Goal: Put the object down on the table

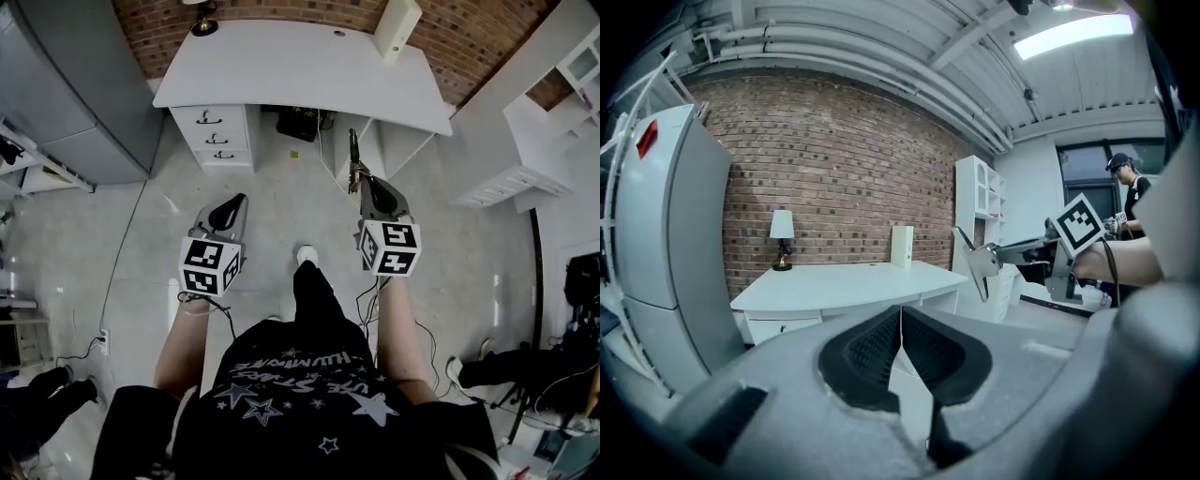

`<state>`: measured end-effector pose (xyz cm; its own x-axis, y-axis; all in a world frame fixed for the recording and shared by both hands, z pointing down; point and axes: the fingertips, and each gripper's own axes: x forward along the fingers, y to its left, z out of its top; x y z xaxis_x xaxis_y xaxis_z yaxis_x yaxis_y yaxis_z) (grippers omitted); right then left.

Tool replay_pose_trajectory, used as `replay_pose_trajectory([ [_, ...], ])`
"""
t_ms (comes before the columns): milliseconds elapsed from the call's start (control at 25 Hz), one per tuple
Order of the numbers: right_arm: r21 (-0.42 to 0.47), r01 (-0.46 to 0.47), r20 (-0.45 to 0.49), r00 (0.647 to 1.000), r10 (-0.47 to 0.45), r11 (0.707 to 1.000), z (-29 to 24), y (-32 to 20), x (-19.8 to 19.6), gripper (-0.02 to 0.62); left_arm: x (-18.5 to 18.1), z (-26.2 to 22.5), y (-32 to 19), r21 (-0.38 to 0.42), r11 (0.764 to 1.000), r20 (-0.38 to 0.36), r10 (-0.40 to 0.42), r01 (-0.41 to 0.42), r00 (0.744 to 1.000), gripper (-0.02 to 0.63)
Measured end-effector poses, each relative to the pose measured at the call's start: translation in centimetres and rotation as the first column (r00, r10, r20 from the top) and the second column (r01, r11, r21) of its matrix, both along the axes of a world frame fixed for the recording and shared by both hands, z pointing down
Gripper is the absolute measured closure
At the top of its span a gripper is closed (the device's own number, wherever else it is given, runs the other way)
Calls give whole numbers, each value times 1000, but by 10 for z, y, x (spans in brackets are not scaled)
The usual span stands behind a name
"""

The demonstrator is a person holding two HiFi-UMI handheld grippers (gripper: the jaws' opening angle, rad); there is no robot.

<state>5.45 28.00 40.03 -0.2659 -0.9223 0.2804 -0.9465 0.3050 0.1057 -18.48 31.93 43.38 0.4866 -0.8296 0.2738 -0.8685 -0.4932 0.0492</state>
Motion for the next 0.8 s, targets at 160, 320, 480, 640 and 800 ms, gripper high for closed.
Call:
replay_pose_trajectory([
  [160,-19,10,29,1000,-9,1000,11,-57,13,584,11,1,-50,-6,1000,20,-25,25,999,584],
  [320,-39,23,54,998,-21,999,20,-115,29,584,28,-1,-105,-12,999,29,-43,44,999,584],
  [480,-55,36,63,997,-33,998,23,-173,49,584,49,-6,-157,-19,998,40,-57,57,998,584],
  [640,-66,56,59,997,-52,996,26,-226,66,584,66,-8,-206,-31,997,54,-73,75,996,584],
  [800,-77,60,67,996,-55,995,29,-270,84,584,83,-8,-251,-37,996,59,-83,86,995,584],
])
